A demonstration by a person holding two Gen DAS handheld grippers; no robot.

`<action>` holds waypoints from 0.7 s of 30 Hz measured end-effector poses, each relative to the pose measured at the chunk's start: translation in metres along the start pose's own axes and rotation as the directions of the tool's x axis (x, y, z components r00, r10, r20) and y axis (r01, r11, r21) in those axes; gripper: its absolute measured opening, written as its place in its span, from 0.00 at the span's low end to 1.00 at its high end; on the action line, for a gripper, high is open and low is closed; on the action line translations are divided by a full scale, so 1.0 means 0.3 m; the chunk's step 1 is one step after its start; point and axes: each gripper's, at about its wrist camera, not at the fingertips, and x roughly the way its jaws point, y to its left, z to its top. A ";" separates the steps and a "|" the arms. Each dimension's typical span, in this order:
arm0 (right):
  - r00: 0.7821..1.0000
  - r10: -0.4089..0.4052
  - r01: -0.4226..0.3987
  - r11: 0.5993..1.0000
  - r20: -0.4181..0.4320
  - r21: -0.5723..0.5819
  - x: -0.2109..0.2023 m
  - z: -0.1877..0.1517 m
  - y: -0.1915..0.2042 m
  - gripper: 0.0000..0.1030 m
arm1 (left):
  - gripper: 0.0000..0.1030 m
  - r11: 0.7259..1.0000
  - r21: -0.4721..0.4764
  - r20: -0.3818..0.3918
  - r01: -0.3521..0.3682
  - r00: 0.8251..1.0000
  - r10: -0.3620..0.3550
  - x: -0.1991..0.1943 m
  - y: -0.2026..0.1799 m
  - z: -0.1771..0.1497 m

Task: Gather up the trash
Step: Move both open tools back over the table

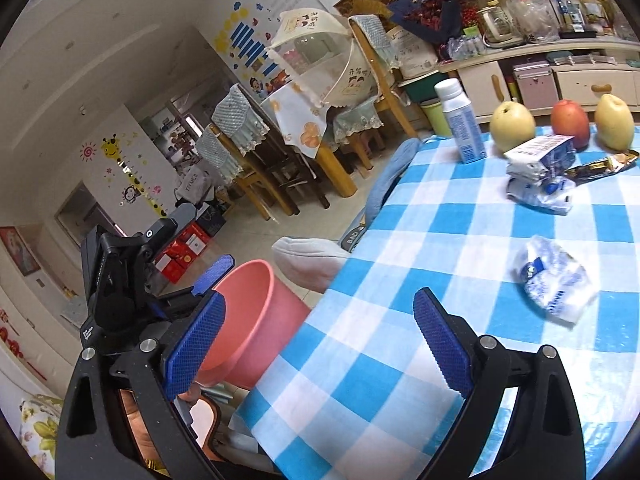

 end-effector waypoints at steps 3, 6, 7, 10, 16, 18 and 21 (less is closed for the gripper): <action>1.000 -0.004 0.003 1.000 0.011 0.010 -0.022 0.002 -0.022 0.91 | 0.96 1.000 0.017 -0.018 -0.004 1.000 0.004 0.022 -0.019 -0.010; 1.000 -0.006 0.006 1.000 0.021 0.028 -0.044 0.002 -0.056 0.91 | 0.96 0.999 0.035 -0.038 -0.005 0.999 0.007 0.046 -0.039 -0.023; 1.000 -0.010 0.009 0.999 0.023 0.032 -0.049 0.001 -0.063 0.92 | 0.96 0.999 0.041 -0.044 -0.004 0.999 0.006 0.055 -0.046 -0.026; 0.999 -0.025 0.023 0.999 0.033 0.047 -0.071 -0.001 -0.096 0.93 | 0.96 0.998 0.063 -0.069 0.001 0.998 0.003 0.087 -0.073 -0.046; 0.998 -0.052 0.049 0.997 0.048 0.056 -0.120 0.002 -0.146 0.93 | 0.96 0.994 0.104 -0.112 0.011 0.994 0.001 0.150 -0.120 -0.081; 0.996 -0.062 0.058 0.996 0.057 0.064 -0.143 0.005 -0.168 0.93 | 0.96 0.993 0.118 -0.123 0.016 0.992 -0.002 0.167 -0.135 -0.090; 0.995 -0.069 0.063 0.995 0.068 0.082 -0.169 0.012 -0.201 0.93 | 0.96 0.989 0.145 -0.142 0.012 0.990 0.009 0.197 -0.157 -0.111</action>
